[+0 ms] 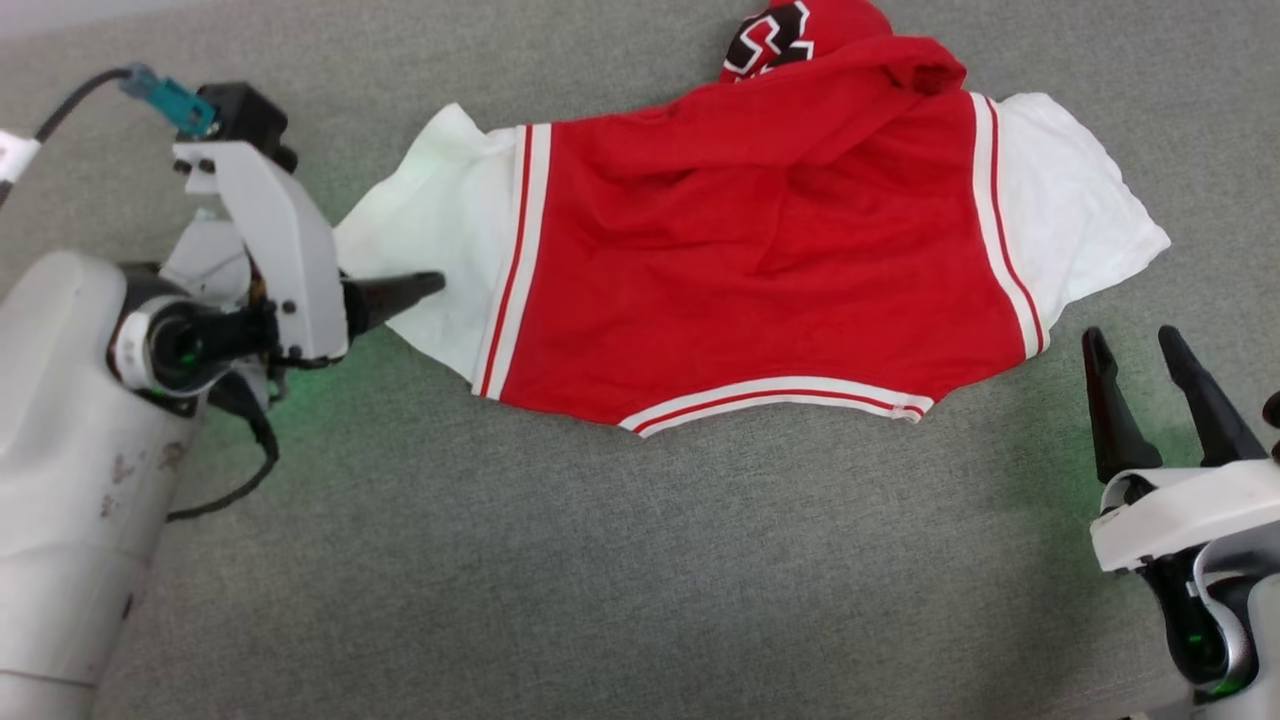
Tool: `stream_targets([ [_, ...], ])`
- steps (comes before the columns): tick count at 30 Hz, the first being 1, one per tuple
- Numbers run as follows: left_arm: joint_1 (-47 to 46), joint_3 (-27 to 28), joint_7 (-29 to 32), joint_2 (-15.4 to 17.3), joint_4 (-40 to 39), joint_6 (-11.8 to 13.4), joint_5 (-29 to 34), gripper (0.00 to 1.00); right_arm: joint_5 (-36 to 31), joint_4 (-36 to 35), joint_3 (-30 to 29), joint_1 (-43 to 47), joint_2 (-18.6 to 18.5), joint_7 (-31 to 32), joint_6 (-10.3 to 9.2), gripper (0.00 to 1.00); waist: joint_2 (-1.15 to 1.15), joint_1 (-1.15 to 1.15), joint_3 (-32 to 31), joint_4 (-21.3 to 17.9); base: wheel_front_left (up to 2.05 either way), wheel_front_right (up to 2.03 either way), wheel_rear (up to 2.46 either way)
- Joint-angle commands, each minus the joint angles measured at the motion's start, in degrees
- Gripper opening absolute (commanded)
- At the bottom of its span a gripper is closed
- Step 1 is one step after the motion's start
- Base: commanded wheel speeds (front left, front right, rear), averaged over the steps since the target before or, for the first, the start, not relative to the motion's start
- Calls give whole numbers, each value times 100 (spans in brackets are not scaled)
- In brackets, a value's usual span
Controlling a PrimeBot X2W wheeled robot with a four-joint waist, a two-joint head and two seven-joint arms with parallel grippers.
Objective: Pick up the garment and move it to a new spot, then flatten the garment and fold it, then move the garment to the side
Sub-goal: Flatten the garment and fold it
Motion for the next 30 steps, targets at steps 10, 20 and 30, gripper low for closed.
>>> stream_targets([
  [10, 73, -355, 14, -194, 340, -99, 179, 0, 247, 416, 487, -827, -816, 1431, -9, 100, 0, 0, 117, 50, 0, 0, 0],
  [20, -34, -552, -111, -377, 342, -233, 243, 0, 671, 908, 698, -1912, -1417, 3737, -9, 100, 0, 0, 194, 317, 0, 0, 0],
  [30, -189, -706, -234, -541, 367, -290, 215, 0, 827, 1436, 1114, -2353, -1562, 4760, -9, 100, 0, 0, 321, 506, 0, 0, 0],
])
